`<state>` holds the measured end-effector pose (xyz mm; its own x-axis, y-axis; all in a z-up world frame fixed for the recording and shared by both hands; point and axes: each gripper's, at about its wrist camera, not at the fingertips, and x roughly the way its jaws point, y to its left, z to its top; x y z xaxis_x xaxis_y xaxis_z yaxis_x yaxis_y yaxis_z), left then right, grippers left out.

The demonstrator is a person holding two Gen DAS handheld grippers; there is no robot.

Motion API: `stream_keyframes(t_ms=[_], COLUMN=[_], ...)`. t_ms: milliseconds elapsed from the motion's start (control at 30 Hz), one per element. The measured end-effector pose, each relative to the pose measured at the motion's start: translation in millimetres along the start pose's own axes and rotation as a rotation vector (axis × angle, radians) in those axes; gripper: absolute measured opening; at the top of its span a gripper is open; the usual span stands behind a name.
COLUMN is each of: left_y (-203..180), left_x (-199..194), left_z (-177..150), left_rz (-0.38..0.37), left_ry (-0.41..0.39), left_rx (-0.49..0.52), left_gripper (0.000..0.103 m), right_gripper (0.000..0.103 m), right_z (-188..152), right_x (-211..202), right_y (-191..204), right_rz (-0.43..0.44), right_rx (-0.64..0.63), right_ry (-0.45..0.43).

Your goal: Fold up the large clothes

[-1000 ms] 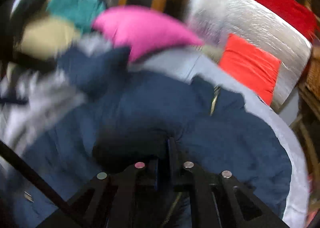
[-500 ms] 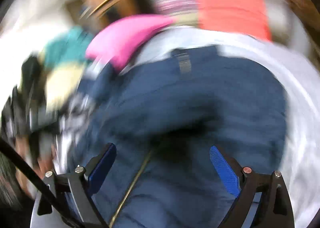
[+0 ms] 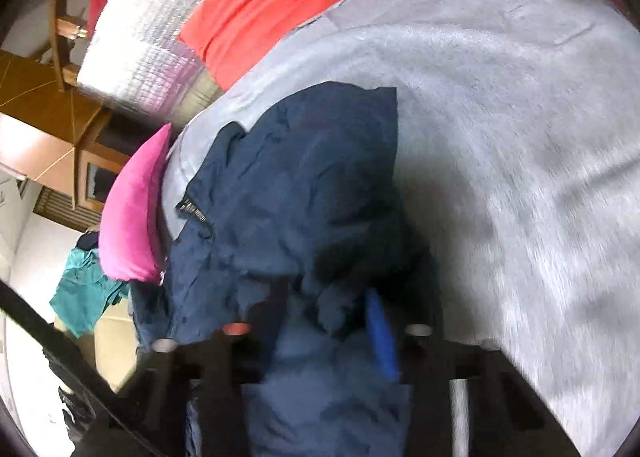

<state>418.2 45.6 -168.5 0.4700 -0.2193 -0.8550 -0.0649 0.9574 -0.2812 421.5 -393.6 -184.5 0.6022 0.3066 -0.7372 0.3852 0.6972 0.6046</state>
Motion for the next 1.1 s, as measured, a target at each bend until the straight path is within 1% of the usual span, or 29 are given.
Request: stream_keyframes(t_ms=[33,100,133,200,233,267,300,333,367,400,433,467,500,533,567,633,667,700,767,800,833,867,967,1033,1100], left_y=[0,5,7,13,16,23,29,33,37,39,41,42,45,50,56,61,64,64,65,61,63,68,90,86,82], left_x=[-1,-9,-16,-23,-22,-16,-8,-2,1,0,-3,-7,-13,-18,-23,-30,-34,-37,-48,-47,-52,-57,-81,-80,-64], left_z=[3,10,14,23,24,25,25,23,20,18,17,17,17,19,19,19,18,17,17,20,16,14,0,-5,-7], left_rz=[0.001,0.011,0.024,0.092,0.112,0.128,0.125,0.107,0.089,0.080,0.079,0.084,0.089,0.093,0.093,0.074,0.077,0.077,0.058,0.078,0.102,0.134,0.154,0.169,0.112], left_ry=[-0.010,-0.032,-0.060,-0.113,-0.110,-0.079,-0.033,0.007,0.039,0.047,0.045,0.038,0.022,0.003,-0.016,-0.043,-0.050,-0.056,-0.098,-0.118,-0.125,-0.131,-0.198,-0.198,-0.136], left_rx=[0.002,-0.008,-0.016,-0.023,-0.034,-0.054,-0.070,-0.084,-0.100,-0.108,-0.106,-0.103,-0.105,-0.118,-0.147,-0.192,-0.205,-0.211,-0.202,-0.187,-0.181,-0.195,-0.314,-0.348,-0.329], left_gripper=[0.028,0.028,0.028,0.032,0.039,0.050,0.052,0.053,0.053,0.054,0.058,0.063,0.066,0.072,0.073,0.073,0.073,0.073,0.073,0.073,0.073,0.073,0.073,0.075,0.076], right_gripper=[0.015,0.015,0.015,0.016,0.019,0.019,0.019,0.022,0.026,0.029,0.042,0.062,0.067,0.067,0.067,0.067,0.067,0.067,0.067,0.067,0.067,0.067,0.067,0.067,0.067], right_z=[3,0,-2,-3,-5,-8,-10,-12,-12,-12,-11,-10,-8,-6,-6,-4,-3,-3,-2,-3,-2,-3,-3,-2,-1], right_x=[6,7,3,1,9,14,19,27,29,27,24,21,19,17,19,24,25,26,27,30,31,32,25,24,22], right_y=[4,12,22,37,39,36,32,26,24,21,20,20,19,17,14,8,9,9,11,14,16,16,13,11,7], right_rz=[-0.020,0.000,0.014,-0.001,-0.021,-0.052,-0.088,-0.130,-0.130,-0.117,-0.100,-0.085,-0.064,-0.036,-0.034,-0.011,-0.010,-0.014,-0.027,-0.037,-0.042,-0.049,-0.061,-0.052,-0.038], right_rx=[-0.002,-0.011,-0.047,-0.116,-0.127,-0.122,-0.115,-0.100,-0.083,-0.063,-0.047,-0.039,-0.028,-0.012,0.000,0.038,0.045,0.043,0.031,0.025,0.022,0.020,0.018,0.035,0.056], right_ry=[0.006,0.012,0.004,0.005,0.040,0.061,0.076,0.095,0.100,0.106,0.111,0.108,0.102,0.094,0.089,0.098,0.101,0.103,0.105,0.110,0.113,0.114,0.114,0.112,0.117])
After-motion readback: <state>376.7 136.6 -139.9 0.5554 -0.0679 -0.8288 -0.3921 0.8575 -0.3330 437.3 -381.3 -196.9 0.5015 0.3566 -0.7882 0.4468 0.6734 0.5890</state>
